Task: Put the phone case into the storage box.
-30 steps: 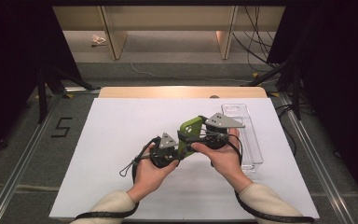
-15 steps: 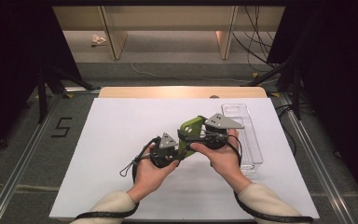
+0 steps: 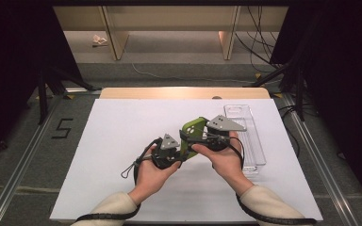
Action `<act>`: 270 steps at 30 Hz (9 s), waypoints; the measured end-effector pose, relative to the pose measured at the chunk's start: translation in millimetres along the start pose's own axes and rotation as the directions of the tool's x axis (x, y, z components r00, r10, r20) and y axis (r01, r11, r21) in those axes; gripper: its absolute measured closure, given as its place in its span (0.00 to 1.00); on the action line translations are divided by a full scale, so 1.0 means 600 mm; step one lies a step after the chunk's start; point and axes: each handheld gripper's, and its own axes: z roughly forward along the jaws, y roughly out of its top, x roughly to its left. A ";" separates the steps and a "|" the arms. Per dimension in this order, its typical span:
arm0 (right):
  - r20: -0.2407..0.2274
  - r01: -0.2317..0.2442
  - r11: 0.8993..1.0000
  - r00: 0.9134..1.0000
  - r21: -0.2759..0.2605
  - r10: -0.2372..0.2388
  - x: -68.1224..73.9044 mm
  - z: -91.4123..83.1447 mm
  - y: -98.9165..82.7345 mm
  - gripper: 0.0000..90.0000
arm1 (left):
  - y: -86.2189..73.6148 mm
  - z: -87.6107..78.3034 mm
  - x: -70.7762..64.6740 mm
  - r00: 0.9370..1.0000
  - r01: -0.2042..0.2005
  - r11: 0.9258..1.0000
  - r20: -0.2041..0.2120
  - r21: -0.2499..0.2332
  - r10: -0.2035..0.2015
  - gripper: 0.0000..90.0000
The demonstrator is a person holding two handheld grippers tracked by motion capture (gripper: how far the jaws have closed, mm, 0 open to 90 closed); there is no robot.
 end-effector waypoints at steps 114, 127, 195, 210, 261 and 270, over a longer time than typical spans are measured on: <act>0.169 -0.030 0.994 0.984 -0.101 0.047 -0.096 -0.064 0.058 0.18 | -0.050 -0.130 0.094 0.989 -0.144 0.986 0.020 -0.078 0.146 0.01; 0.198 -0.028 0.993 0.979 -0.115 0.051 -0.112 -0.074 0.065 0.18 | -0.060 -0.136 0.111 0.990 -0.144 0.987 -0.007 -0.078 0.144 0.01; 0.325 -0.040 0.989 0.942 -0.144 0.085 -0.182 -0.108 0.071 0.18 | -0.064 -0.144 0.124 0.992 -0.122 0.990 -0.044 -0.076 0.119 0.00; 0.342 -0.037 0.990 0.936 -0.136 0.082 -0.190 -0.110 0.068 0.18 | -0.065 -0.144 0.125 0.992 -0.121 0.990 -0.045 -0.077 0.117 0.00; 0.399 -0.023 0.994 0.915 -0.106 0.064 -0.211 -0.112 0.061 0.18 | -0.065 -0.145 0.128 0.992 -0.118 0.990 -0.048 -0.081 0.114 0.00; 0.411 -0.018 0.994 0.910 -0.104 0.060 -0.216 -0.112 0.060 0.18 | -0.065 -0.144 0.127 0.992 -0.116 0.990 -0.047 -0.079 0.113 0.00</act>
